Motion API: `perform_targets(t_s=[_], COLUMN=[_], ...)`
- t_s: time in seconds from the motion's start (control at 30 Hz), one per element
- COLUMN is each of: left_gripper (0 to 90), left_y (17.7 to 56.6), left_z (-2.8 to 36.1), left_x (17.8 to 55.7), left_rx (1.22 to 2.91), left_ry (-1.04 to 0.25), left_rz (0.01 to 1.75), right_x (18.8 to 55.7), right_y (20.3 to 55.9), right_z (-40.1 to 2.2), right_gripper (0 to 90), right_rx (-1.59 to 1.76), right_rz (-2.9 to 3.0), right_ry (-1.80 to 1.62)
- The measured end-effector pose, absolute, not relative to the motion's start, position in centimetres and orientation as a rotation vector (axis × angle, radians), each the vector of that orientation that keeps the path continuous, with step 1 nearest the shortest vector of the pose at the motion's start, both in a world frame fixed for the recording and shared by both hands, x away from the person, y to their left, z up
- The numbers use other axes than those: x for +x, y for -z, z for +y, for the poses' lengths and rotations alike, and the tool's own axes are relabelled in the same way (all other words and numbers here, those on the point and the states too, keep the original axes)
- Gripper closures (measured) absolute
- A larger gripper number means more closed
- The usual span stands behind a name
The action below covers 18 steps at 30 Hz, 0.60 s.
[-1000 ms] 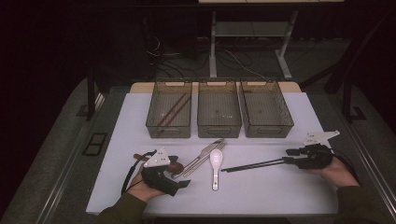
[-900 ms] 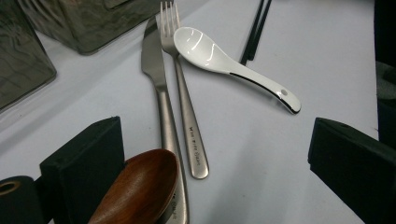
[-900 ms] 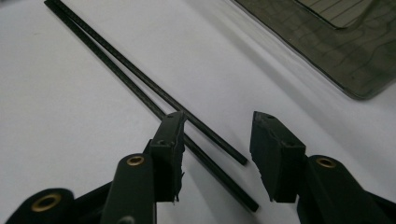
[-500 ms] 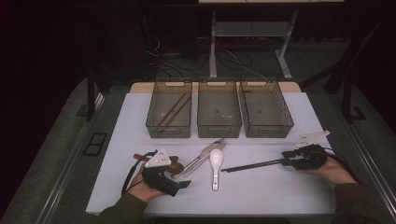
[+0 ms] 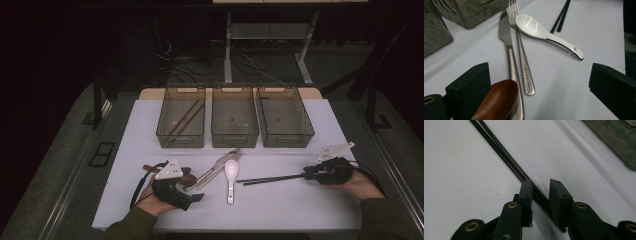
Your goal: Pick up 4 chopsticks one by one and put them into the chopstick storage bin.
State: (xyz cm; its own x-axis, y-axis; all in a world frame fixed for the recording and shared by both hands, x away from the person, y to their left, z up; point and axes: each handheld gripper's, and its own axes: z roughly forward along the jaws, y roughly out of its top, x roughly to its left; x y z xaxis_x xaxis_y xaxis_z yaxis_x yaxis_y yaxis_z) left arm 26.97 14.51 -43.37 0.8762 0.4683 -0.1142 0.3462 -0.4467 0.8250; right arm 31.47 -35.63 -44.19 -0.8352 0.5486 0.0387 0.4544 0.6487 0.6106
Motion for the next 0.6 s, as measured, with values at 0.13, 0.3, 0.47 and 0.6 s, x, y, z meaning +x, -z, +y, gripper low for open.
perform_targets(t_s=[0.13, 0.3, 0.47, 0.6], left_gripper=[3.0, 3.0, 3.0, 2.9], left_y=[43.4, 43.4, 43.4, 43.4], left_z=[14.5, 14.5, 14.5, 14.5], left_x=[27.0, 27.0, 26.9, 26.9], left_rx=[2.080, 2.083, 2.080, 2.081], left_ry=[-0.159, -0.156, -0.157, -0.156], left_rz=[0.589, 0.586, 0.586, 0.585], right_x=[31.0, 30.0, 28.9, 28.1], right_y=[44.1, 44.2, 44.1, 44.1], right_z=[-35.4, -35.5, -35.5, -35.4], right_gripper=[72.2, 72.7, 73.4, 73.7], right_rx=[0.818, 0.800, 0.780, 0.759], right_rz=[2.719, 2.722, 2.731, 2.738], right_ry=[-0.925, -0.937, -0.935, -0.928])
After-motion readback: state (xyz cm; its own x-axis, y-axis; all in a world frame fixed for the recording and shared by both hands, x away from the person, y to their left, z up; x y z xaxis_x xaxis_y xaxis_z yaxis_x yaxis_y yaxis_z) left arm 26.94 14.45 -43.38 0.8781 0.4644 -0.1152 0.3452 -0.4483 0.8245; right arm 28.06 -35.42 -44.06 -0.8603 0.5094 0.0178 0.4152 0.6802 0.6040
